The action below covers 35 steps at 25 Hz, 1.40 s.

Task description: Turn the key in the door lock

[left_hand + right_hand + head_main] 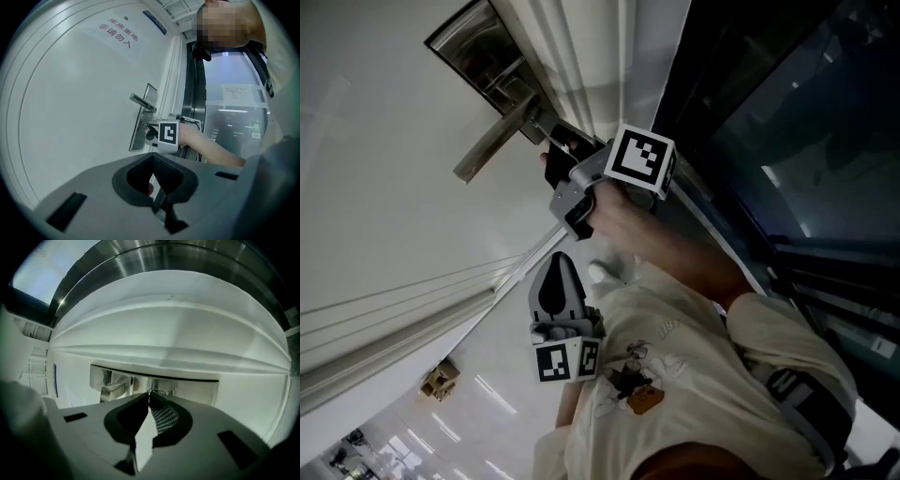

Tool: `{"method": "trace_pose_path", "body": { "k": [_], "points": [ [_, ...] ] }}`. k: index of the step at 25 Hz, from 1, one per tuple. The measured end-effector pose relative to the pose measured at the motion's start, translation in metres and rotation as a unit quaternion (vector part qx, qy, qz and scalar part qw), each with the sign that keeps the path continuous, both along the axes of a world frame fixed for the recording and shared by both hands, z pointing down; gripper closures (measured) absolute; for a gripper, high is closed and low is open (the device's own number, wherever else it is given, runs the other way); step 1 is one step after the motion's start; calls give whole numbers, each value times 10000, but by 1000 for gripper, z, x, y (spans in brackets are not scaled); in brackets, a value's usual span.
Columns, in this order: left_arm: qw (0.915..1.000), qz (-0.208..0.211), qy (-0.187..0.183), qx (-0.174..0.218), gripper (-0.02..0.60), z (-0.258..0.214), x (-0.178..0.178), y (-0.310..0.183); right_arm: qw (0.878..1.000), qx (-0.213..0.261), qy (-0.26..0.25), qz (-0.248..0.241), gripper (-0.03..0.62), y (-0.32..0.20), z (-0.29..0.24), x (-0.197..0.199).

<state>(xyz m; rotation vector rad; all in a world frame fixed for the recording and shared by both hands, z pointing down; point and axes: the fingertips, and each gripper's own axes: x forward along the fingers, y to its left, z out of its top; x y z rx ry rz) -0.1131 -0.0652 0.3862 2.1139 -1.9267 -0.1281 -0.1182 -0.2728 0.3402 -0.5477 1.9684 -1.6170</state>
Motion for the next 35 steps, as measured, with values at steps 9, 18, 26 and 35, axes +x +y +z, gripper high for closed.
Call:
{"method": "trace_pose_path", "body": {
  "k": [9, 18, 26, 35],
  "points": [
    [9999, 102, -8, 25, 578, -1, 4, 0, 9991, 237, -80, -337, 457, 4, -6, -2],
    [9997, -95, -53, 199, 578, -15, -18, 4, 9059, 3592, 2241, 81, 500, 76, -24, 47],
    [9994, -159, -201, 220, 578, -14, -23, 8, 7845, 4920, 3770, 181, 560, 140, 9, 55],
    [9996, 0, -223, 176, 580, -12, -16, 8, 7561, 4818, 4427, 150, 586, 159, 32, 63]
  ]
}}
